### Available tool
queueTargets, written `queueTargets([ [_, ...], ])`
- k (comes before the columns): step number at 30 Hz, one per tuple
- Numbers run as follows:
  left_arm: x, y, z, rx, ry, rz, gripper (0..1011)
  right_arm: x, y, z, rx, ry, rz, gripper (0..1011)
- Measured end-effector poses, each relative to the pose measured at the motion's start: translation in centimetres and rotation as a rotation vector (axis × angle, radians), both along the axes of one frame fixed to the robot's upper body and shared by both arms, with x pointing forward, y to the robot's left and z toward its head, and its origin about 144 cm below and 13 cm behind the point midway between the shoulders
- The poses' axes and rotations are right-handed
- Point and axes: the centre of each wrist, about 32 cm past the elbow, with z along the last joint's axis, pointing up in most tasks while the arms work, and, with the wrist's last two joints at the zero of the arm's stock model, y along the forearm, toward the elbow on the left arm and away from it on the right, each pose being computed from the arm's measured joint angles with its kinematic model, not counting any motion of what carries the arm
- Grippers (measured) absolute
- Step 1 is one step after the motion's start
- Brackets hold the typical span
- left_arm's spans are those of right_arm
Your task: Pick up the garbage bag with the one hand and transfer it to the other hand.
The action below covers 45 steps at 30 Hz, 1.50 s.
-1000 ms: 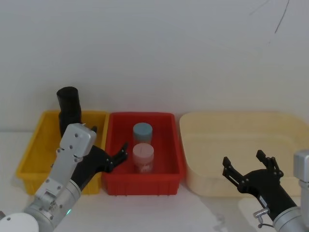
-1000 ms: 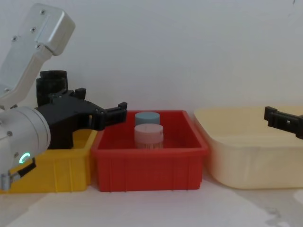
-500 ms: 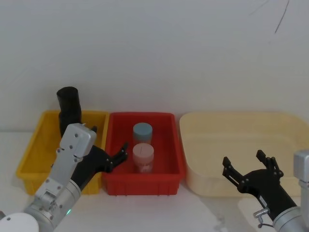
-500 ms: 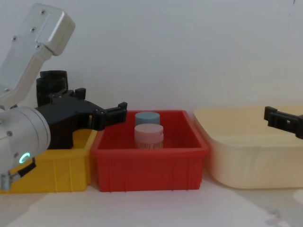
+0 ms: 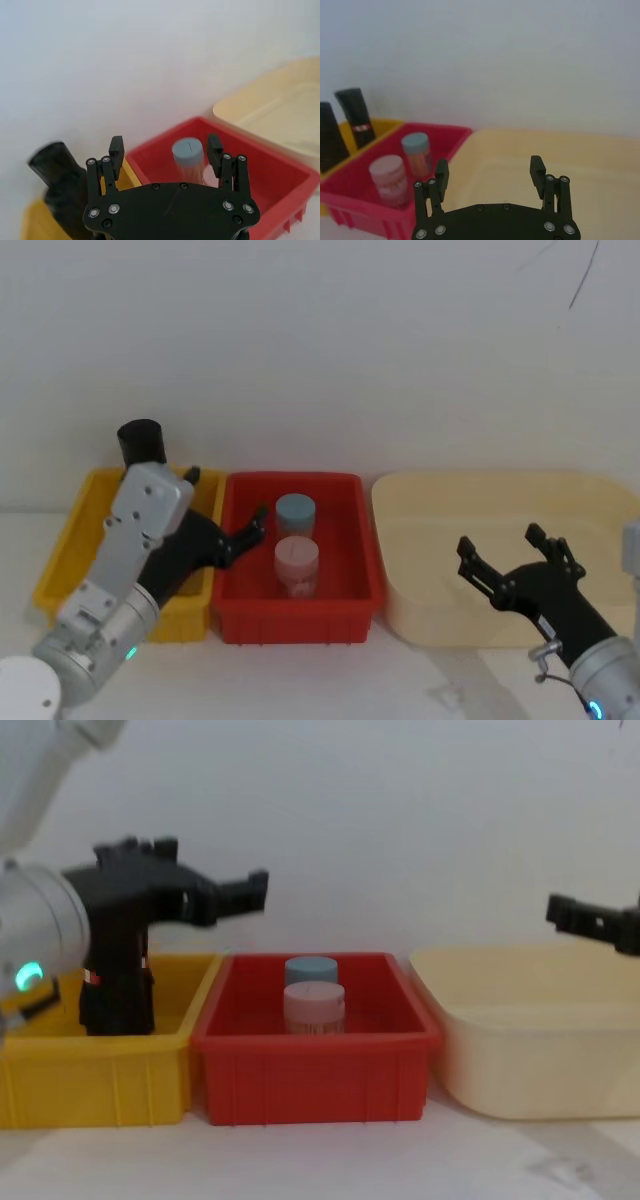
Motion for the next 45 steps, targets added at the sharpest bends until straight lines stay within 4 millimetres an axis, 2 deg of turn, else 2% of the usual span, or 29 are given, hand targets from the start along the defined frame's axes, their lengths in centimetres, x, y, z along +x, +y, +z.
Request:
queueTargets([
  [4, -0.4, 0.5, 1.4, 0.003, -0.014, 0.002, 1000, 0.5, 0.0, 1.2, 0.025, -0.005, 0.035, 999],
  [8, -1.4, 2.1, 3.4, -0.001, -0.024, 0.022, 1000, 1.2, 0.3, 2.4, 0.045, -0.005, 0.079, 999],
  [10, -1.7, 2.5, 3.8, -0.005, -0.019, 0.029, 1000, 1.8, 0.8, 3.3, 0.059, -0.004, 0.115, 999],
  [14, -2.2, 3.5, 4.4, -0.013, -0.004, 0.044, 1000, 2.4, 1.4, 3.8, 0.068, 0.008, 0.147, 999],
  [16, -2.6, 4.6, 4.7, -0.027, 0.021, 0.06, 1000, 3.0, 1.8, 4.2, 0.07, 0.014, 0.167, 999],
  [22, -2.8, 6.7, 4.4, -0.058, 0.081, 0.074, 1000, 4.3, 3.2, 4.6, 0.066, 0.041, 0.211, 999],
  [29, -2.0, 8.7, 3.4, -0.096, 0.144, 0.067, 1000, 5.5, 4.9, 4.5, 0.047, 0.076, 0.248, 999],
  [36, -0.3, 10.5, 2.2, -0.131, 0.198, 0.042, 1000, 6.4, 6.2, 4.2, 0.016, 0.107, 0.273, 999],
  [45, 1.8, 11.6, 1.0, -0.139, 0.239, 0.002, 1000, 7.2, 7.3, 3.9, -0.013, 0.134, 0.29, 999],
])
